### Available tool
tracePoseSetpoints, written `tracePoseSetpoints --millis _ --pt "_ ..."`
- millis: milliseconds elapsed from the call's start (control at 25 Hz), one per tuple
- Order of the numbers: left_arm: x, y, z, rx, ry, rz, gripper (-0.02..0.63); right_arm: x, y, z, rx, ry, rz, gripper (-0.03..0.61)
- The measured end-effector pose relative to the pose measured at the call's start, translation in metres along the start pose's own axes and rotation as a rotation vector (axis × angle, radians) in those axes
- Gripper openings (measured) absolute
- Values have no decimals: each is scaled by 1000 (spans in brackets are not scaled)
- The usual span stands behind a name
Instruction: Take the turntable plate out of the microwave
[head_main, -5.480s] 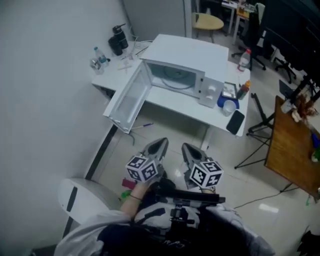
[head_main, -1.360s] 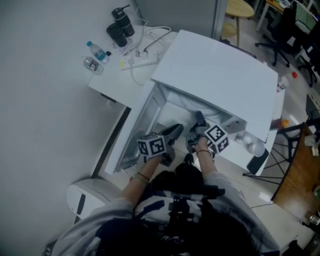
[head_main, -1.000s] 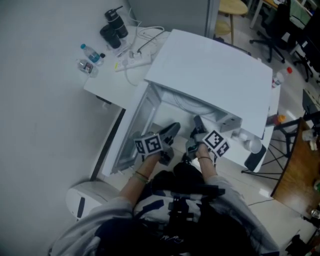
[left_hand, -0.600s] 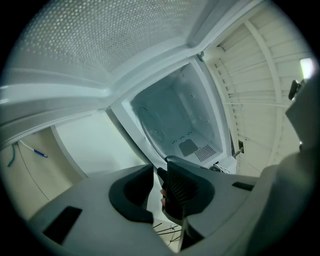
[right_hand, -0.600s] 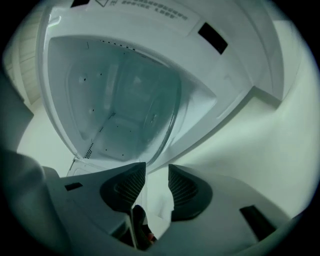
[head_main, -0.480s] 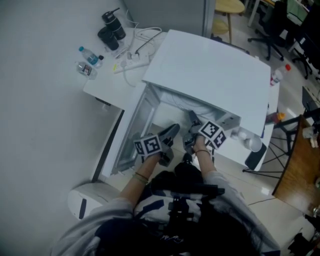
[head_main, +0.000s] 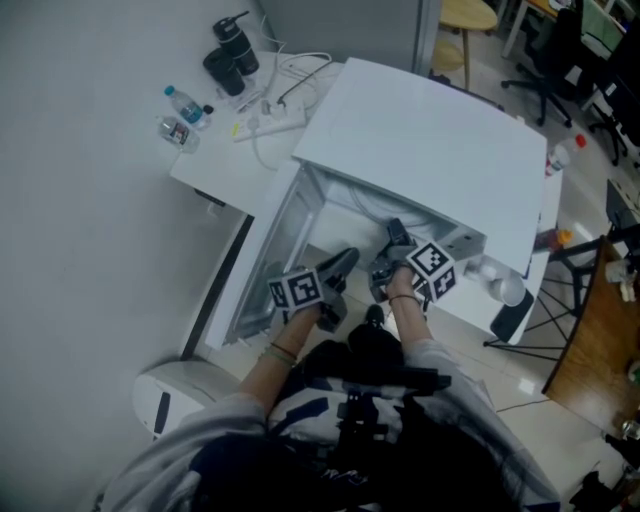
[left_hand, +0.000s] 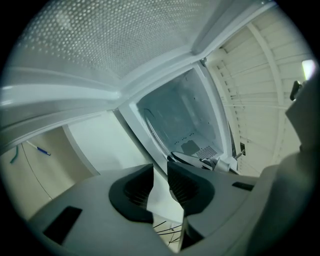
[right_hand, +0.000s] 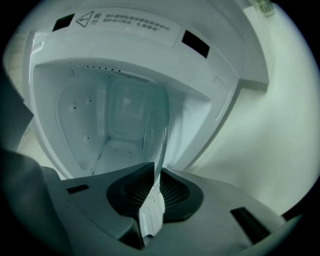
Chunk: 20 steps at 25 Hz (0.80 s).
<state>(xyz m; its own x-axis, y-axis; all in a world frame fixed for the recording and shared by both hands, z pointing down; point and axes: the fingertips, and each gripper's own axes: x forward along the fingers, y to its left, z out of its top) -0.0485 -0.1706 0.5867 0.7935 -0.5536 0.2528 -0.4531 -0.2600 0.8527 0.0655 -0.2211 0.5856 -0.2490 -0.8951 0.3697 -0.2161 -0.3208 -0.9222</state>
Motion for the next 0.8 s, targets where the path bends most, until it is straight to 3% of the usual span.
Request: tracePoseSetpoints --millis 120,360,600,800 --pt "0 0 -2 -7 2 -5 74 -9 0 -1 -37 4 26 35" --pt "3 -3 -1 -60 -12 -50 78 -30 -24 -22 -6 55 22 35" --pt "12 3 0 -119 -15 -60 160 -42 -29 -30 -23 80 29 35" --pt "36 7 7 -262 -64 -91 164 -47 -32 -28 -33 83 36 37"
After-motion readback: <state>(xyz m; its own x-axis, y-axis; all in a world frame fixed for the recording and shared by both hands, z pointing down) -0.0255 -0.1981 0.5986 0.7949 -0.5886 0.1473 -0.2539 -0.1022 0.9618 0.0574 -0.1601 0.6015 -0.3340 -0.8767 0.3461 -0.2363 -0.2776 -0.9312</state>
